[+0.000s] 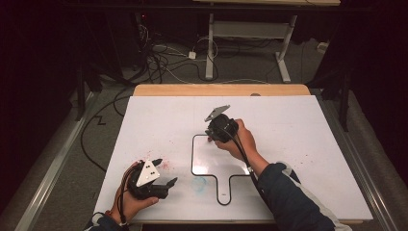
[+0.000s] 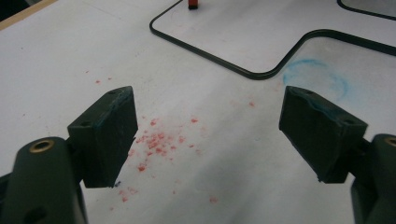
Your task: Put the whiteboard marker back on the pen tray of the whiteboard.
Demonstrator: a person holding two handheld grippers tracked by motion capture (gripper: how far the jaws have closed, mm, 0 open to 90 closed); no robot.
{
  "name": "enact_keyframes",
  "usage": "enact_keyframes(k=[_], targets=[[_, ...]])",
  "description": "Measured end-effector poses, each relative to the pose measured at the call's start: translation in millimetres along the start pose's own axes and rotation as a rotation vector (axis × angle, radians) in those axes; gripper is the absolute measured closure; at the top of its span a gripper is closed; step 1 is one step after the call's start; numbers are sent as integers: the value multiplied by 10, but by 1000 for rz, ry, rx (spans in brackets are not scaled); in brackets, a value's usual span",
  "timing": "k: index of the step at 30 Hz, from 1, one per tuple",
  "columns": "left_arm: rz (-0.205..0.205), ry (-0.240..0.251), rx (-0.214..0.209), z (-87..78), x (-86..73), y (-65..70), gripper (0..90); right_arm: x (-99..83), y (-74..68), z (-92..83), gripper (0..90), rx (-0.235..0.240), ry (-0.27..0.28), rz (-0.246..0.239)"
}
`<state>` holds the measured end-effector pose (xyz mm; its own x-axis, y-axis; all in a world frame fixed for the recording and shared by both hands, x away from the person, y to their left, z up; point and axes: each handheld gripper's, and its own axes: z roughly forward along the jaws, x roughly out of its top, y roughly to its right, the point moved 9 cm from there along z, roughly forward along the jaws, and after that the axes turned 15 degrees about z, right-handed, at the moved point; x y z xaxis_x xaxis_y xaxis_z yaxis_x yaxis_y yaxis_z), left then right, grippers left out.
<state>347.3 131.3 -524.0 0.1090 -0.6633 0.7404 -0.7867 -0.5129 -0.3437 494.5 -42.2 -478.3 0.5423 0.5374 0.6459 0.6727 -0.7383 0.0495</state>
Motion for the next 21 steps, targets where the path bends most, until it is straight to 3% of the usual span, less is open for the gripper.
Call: enact_keyframes(k=[5, 8, 11, 13, 16, 19, 21], targets=[[0, 1, -2, 3, 4, 1, 189, 34, 47, 27, 812, 20, -8, 34], [-2, 3, -2, 4, 5, 2, 189, 52, -81, 46, 812, 92, -3, 47], [-2, 3, -2, 2, 6, 3, 189, 77, -172, 67, 812, 76, 4, 3], [0, 5, -1, 1, 10, 5, 189, 105, -162, 99, 812, 63, 17, 5], [1, 3, -2, 2, 7, 5, 189, 146, -45, 153, 812, -25, 37, -20], [0, 3, -6, 7, 6, 8, 189, 173, -18, 180, 812, -9, 54, -2], [0, 4, -8, 8, 7, 8, 189, 174, -84, 184, 812, 34, 51, -7]])
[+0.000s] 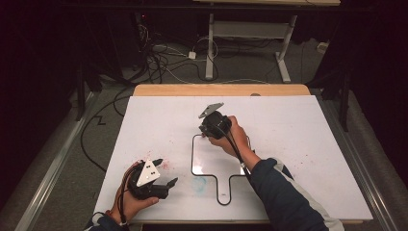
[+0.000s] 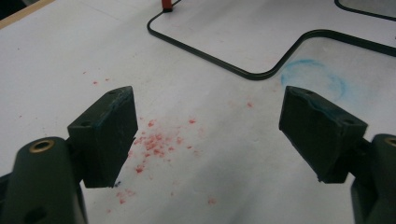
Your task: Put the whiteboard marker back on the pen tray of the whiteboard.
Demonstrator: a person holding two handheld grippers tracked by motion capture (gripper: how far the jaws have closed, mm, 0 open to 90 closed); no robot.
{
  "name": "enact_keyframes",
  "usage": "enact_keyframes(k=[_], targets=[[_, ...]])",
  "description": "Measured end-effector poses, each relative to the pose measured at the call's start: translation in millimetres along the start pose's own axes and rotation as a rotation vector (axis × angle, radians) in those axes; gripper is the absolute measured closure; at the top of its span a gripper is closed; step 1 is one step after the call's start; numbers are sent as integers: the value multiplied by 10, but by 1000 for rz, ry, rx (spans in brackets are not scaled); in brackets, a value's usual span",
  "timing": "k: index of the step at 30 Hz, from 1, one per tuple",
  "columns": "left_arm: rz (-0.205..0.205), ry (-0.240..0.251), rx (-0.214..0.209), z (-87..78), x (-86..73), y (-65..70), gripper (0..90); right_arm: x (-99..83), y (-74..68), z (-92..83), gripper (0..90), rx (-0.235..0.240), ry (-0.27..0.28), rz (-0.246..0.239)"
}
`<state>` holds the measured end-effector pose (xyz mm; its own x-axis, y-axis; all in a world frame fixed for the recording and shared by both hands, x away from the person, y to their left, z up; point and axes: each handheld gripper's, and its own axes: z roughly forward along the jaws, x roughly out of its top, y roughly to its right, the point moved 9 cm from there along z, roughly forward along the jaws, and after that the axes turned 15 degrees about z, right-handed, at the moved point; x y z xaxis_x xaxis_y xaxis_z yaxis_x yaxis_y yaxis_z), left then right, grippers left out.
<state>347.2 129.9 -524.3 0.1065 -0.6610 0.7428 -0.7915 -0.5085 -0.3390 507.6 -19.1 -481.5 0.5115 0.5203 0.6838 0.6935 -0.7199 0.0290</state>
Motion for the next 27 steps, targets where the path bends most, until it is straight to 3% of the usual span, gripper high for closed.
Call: enact_keyframes(k=[3, 5, 8, 10, 13, 15, 20, 23, 27], targets=[[2, -1, -1, 1, -1, 3, 189, -5, -161, -4, 812, 68, -15, -15], [1, 1, 0, -3, 1, 3, 189, -7, -229, -16, 812, 82, -29, -35], [1, 2, -1, -6, 1, 5, 189, -9, -210, -28, 812, 50, -52, -56], [1, -1, -3, -3, -2, 6, 189, 4, -119, -25, 813, -15, -66, -70], [2, 0, -5, 1, 2, 8, 189, 23, -45, -20, 813, -37, -89, -44], [2, 0, -6, 2, 2, 8, 189, 32, -64, -16, 813, -24, -100, -49], [2, -1, -9, -2, -4, 9, 189, 22, -221, -37, 812, 101, -138, -18], [3, 2, -9, -6, 3, 13, 189, 19, -236, -43, 812, 80, -146, -47], [3, 1, -8, -8, 2, 13, 188, 20, -117, -46, 812, -11, -153, -66]])
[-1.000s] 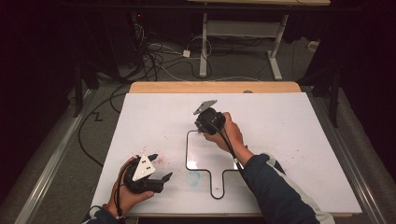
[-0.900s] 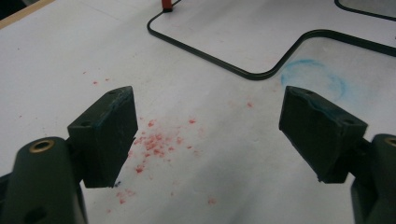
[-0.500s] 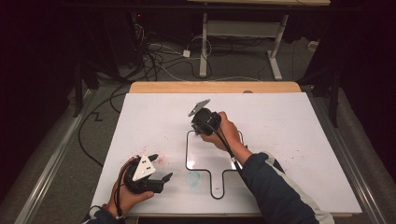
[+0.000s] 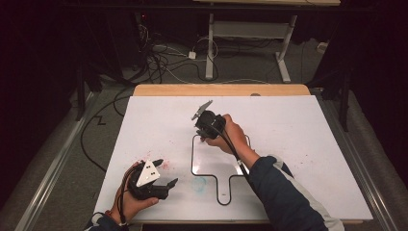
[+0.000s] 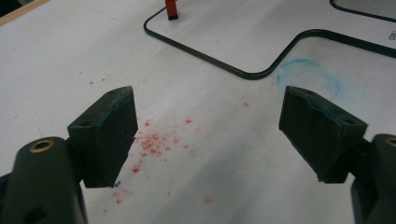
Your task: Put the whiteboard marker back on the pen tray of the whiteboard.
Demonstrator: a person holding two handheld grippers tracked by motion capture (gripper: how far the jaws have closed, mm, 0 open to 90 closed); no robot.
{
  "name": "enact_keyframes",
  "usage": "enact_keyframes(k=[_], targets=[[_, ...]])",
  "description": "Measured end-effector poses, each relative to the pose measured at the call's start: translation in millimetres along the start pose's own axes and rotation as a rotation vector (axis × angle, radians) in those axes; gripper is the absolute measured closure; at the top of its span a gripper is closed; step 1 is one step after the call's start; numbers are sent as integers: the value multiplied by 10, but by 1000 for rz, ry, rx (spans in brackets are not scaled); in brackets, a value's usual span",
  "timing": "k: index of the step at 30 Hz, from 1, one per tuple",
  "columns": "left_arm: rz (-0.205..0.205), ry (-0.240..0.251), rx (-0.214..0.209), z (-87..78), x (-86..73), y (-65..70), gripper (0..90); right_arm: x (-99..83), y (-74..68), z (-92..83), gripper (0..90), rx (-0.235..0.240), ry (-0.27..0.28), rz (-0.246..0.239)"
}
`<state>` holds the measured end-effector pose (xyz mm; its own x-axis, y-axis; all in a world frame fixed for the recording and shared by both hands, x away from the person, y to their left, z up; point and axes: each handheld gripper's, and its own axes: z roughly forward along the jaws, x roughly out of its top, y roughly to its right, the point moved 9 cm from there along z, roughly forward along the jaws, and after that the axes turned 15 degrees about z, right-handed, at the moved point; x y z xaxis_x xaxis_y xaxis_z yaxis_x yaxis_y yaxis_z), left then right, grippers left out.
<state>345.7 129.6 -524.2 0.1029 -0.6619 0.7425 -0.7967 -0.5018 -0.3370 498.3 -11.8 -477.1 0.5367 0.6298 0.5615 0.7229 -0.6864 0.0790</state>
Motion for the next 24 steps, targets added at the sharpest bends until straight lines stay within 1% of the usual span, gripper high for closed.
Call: enact_keyframes(k=[1, 2, 4, 6, 7, 9, 11, 14, 15, 17, 21, 24], targets=[[0, 0, 0, 0, -1, 1, 189, -1, 56, 3, 812, -20, 2, 1], [0, 0, 0, -1, -1, 0, 189, -10, 128, -2, 812, -55, -5, -3], [-2, 1, -1, 0, -1, -1, 189, -28, 229, -11, 812, -68, -9, 27], [-3, 0, -2, 3, -2, -1, 189, -45, 282, -18, 812, -69, -8, 47], [-3, 0, -3, 5, -1, 1, 189, -47, 295, -20, 812, -68, -3, 44], [-1, -2, -5, 8, 0, 4, 189, -56, 267, -26, 812, -59, -2, 43], [0, -3, -4, 10, 0, 7, 189, -57, 180, -31, 812, -2, 9, 38], [0, -3, -4, 6, -2, 8, 189, -94, 102, -61, 812, 15, 12, 19], [2, -5, -4, 6, -5, 9, 189, -114, 102, -73, 812, 9, 13, 24], [2, -6, -5, 7, -6, 12, 188, -150, 129, -98, 812, 11, 18, 34], [5, -9, -5, 13, -2, 18, 188, -238, 270, -156, 812, -33, 11, 38], [8, -16, -6, 24, -4, 21, 189, -295, 370, -190, 812, -41, 6, 64]])
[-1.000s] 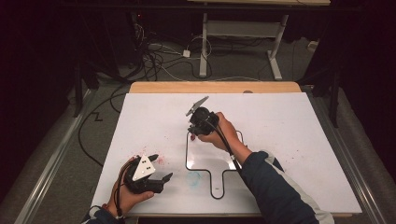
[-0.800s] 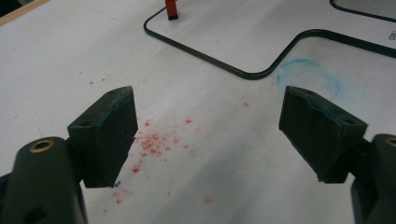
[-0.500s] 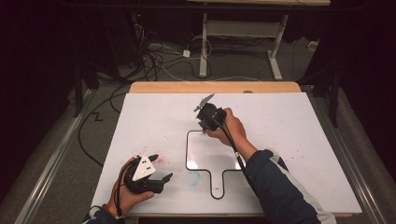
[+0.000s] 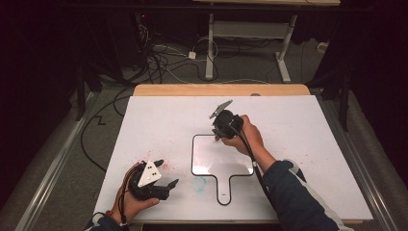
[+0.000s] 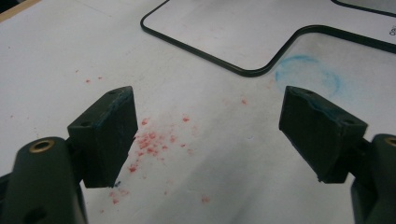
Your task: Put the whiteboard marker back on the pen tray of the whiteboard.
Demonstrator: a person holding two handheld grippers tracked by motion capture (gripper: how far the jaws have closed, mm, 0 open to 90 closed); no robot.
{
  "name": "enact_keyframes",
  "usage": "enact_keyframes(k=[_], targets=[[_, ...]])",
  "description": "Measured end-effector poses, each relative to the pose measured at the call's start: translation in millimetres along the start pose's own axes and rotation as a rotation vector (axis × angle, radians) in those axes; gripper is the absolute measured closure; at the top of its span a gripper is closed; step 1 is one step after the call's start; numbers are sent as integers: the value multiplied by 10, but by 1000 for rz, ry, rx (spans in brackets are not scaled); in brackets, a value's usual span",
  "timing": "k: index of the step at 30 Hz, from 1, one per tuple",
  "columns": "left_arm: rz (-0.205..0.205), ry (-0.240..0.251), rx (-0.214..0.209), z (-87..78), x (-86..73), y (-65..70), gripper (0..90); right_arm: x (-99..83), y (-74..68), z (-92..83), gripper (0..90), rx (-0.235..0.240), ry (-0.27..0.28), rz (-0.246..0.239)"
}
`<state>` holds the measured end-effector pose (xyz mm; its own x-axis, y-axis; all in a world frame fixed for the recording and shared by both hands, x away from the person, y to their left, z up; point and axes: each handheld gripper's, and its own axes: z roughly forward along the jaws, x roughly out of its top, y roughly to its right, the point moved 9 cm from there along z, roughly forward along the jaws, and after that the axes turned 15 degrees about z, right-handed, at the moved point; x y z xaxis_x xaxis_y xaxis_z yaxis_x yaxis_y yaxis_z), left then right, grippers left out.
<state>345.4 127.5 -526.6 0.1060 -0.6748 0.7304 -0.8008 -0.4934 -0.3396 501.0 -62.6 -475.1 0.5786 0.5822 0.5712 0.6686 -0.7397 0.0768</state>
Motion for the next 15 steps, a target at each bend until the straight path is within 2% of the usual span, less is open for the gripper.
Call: enact_keyframes(k=[5, 12, 15], targets=[[-1, 0, 1, 1, -1, 3, 189, -91, 182, -65, 812, -48, -16, 9], [-1, -4, -3, 8, -5, 6, 189, -249, 456, -175, 812, -85, -30, 53], [-3, -4, -3, 11, -5, 7, 188, -325, 569, -217, 812, -87, -25, 80]])
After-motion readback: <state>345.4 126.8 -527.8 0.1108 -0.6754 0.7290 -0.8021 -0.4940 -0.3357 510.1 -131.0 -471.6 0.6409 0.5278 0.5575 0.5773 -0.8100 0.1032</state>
